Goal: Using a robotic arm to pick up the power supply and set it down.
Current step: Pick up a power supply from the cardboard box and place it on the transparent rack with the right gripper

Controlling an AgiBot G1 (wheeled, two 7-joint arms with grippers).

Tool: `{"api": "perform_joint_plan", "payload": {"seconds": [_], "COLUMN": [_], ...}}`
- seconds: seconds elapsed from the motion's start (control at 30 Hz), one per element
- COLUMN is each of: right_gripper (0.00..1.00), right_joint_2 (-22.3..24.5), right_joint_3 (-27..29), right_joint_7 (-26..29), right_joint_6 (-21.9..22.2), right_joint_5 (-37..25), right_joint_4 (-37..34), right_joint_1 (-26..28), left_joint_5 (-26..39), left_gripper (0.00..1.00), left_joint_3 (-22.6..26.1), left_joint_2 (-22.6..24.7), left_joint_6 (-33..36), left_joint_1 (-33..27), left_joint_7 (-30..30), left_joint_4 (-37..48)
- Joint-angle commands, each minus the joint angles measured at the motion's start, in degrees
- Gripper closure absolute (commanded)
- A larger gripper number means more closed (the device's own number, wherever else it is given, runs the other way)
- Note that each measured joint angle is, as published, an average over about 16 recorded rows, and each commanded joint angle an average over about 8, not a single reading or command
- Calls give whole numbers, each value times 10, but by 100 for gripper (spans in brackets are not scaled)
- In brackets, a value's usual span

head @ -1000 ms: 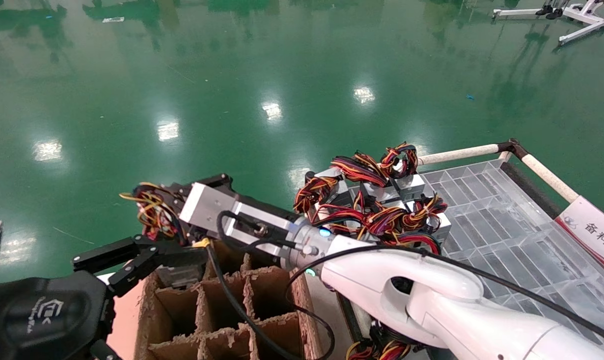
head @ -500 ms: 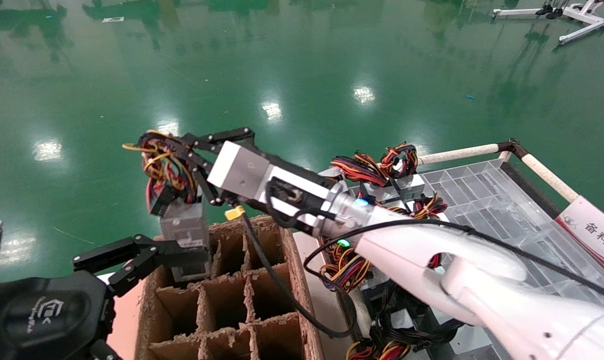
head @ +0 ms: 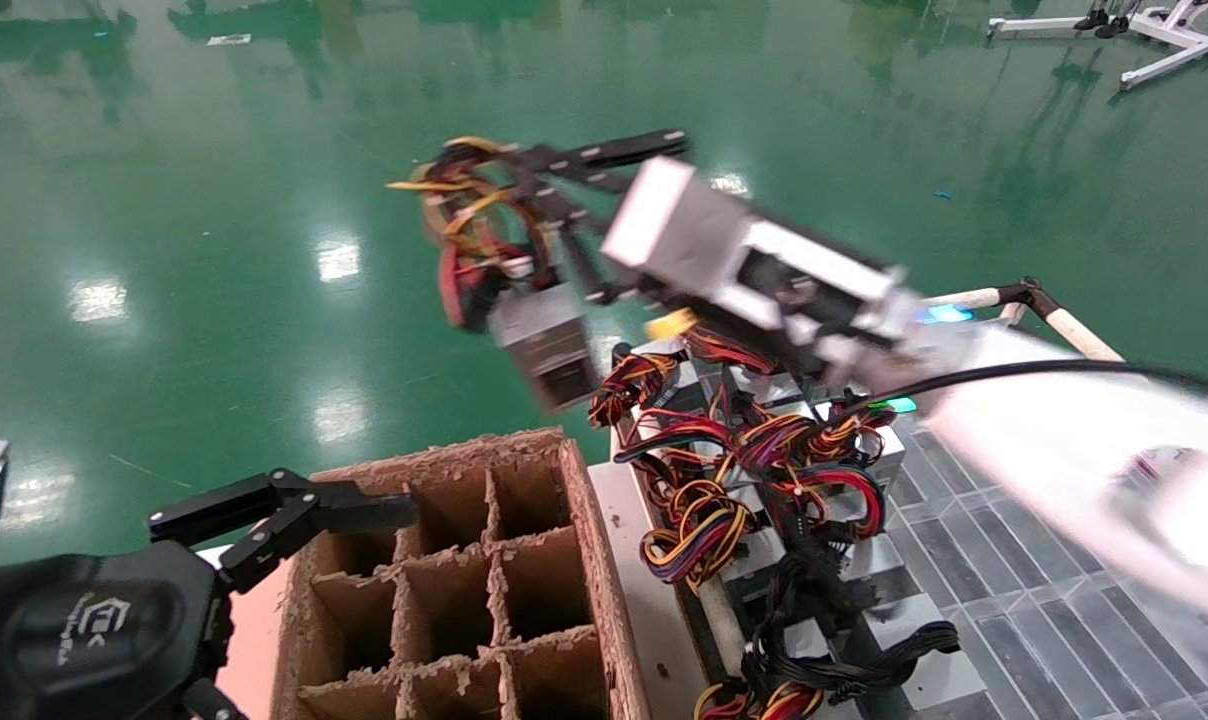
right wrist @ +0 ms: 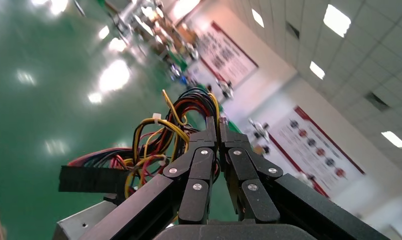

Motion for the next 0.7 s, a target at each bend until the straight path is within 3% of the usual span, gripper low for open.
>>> {"api": "perform_joint_plan", "payload": {"seconds": [0.03,0.17,0.3,0.7], "right_gripper": [100,100,100,100], "right_joint_2": [32,110,178,357], "right_joint_3": [1,6,11,16], "right_joint_7": [3,12,21,45], "right_joint_6": [23,69,84,0], "right_joint_5": [-2,-3,-1,18], "right_joint_4": [33,107,147,154], "right_joint_1": [6,14,18,-1], "left_joint_5": [0,0,0,0], "left_gripper": [0,0,0,0], "left_joint_3": [0,0,0,0], "left_joint_2": [0,0,0,0], "left_joint_6": [0,0,0,0], "left_joint_1": [0,0,0,0], "left_joint_7": [0,0,0,0], "left_joint_4": [0,0,0,0]}}
